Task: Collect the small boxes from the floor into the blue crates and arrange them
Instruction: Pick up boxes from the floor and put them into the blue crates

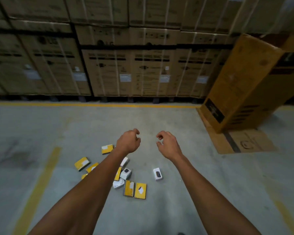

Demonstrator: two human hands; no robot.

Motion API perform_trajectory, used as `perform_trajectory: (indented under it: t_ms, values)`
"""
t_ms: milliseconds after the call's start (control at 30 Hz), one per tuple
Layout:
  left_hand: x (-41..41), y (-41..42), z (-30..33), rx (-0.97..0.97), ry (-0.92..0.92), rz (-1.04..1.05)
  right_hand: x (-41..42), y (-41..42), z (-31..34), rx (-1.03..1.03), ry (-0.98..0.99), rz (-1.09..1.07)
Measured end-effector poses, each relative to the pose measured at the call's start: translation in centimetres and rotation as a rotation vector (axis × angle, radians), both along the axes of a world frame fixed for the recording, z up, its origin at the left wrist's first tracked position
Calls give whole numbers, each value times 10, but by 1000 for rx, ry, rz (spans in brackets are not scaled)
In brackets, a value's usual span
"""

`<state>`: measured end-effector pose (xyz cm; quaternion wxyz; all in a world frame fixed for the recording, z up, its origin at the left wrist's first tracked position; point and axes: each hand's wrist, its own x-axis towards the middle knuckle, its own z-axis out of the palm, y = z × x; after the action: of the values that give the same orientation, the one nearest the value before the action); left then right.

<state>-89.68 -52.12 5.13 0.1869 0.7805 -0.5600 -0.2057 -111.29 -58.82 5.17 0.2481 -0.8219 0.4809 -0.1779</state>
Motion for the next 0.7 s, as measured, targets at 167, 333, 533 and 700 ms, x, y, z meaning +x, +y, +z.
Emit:
perform_trajectory:
  t_ms: [167, 333, 533, 700]
  values:
    - [-35, 1, -3, 5, -13, 205, -25, -38, -13, 9, 5, 215]
    - [-64, 7, -17, 60, -62, 337, -46, -65, -35, 13, -4, 402]
    - [-69, 13, -55, 77, -27, 427, -42, -72, -71, 77, 53, 510]
    - [-56, 15, -121, 85, 33, 469, -20, -68, -130, 101, 111, 552]
